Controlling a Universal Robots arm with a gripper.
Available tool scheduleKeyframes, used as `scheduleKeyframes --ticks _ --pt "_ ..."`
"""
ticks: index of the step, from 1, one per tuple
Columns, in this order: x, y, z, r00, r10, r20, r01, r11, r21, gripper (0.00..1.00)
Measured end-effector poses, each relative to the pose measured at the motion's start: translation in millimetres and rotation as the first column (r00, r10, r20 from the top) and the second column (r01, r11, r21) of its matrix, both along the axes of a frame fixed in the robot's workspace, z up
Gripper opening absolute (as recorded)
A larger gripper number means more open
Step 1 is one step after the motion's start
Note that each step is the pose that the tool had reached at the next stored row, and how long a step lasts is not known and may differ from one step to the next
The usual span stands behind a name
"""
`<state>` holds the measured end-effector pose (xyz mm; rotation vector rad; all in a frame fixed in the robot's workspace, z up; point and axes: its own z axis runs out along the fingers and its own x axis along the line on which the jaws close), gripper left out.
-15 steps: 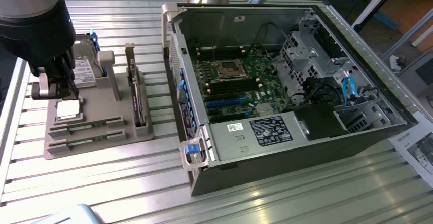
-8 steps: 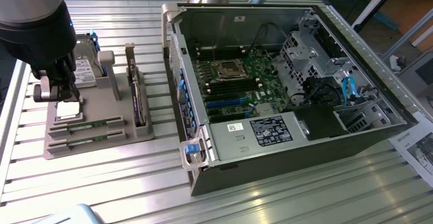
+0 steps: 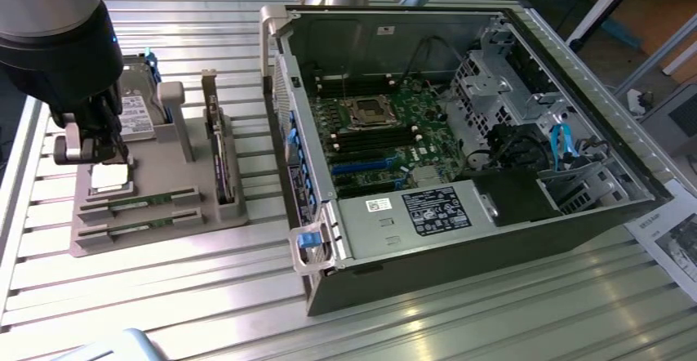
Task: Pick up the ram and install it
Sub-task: 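Pick up the ram and move it above insertion slot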
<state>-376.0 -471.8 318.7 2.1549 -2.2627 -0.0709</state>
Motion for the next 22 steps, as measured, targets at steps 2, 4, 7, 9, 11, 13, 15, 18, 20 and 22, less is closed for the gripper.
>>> scheduleKeyframes --ticks 2,4,7,9,11,13,15,18,20,22 --pt "0.0 0.0 0.0 1.0 0.0 0.0 0.0 1.0 0.0 0.1" --pt "0.0 0.0 0.0 1.0 0.0 0.0 0.0 1.0 0.0 0.11" --pt "0.0 0.0 0.0 1.0 0.0 0.0 0.0 1.0 0.0 0.17" --pt "0.0 0.0 0.0 1.0 0.0 0.0 0.0 1.0 0.0 0.17" --pt "0.0 0.0 0.0 1.0 0.0 0.0 0.0 1.0 0.0 0.18" --pt "0.0 0.0 0.0 1.0 0.0 0.0 0.0 1.0 0.0 0.31" --pt "0.0 0.0 0.0 1.0 0.001 0.0 -0.001 1.0 0.0 0.31" --pt "0.0 0.0 -0.1 0.9999 0.013 0.0 -0.013 0.9999 0.0001 0.31" --pt "0.1 0.0 -0.1 0.9998 0.022 0.0 -0.022 0.9998 0.0 0.31" --pt "0.1 0.0 0.0 0.9997 0.025 -0.0001 -0.025 0.9997 0.0 0.31"
